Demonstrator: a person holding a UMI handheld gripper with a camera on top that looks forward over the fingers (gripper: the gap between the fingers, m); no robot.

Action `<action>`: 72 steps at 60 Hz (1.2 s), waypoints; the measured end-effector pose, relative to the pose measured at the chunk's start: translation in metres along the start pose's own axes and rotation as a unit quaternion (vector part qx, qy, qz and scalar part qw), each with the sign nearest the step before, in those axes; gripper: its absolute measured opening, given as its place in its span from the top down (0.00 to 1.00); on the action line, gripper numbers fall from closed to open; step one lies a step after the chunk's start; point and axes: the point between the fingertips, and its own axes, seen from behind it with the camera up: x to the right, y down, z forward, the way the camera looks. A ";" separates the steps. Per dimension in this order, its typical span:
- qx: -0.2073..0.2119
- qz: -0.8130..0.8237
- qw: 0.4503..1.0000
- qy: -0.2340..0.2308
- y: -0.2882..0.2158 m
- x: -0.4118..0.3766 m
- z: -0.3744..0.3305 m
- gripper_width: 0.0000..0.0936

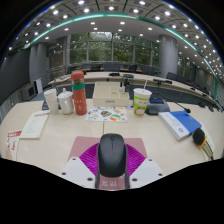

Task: Arrange mouse

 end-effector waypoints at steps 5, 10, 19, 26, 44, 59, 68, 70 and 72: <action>-0.027 0.000 1.000 -0.002 0.022 -0.009 0.027 0.64; -0.048 0.008 0.999 0.001 0.041 -0.012 0.044 0.58; -0.073 0.029 0.997 -0.010 0.057 -0.017 0.049 0.41; -0.070 0.018 0.997 0.000 0.041 -0.014 0.023 0.08; -0.045 0.013 0.999 0.023 0.011 -0.011 -0.141 0.08; -0.055 0.022 0.998 0.014 0.054 -0.023 -0.275 0.08; -0.049 0.009 0.999 0.018 0.073 -0.025 -0.319 0.08; -0.045 0.002 0.999 0.018 0.074 -0.025 -0.325 0.08; -0.039 -0.004 0.999 0.020 0.074 -0.025 -0.331 0.08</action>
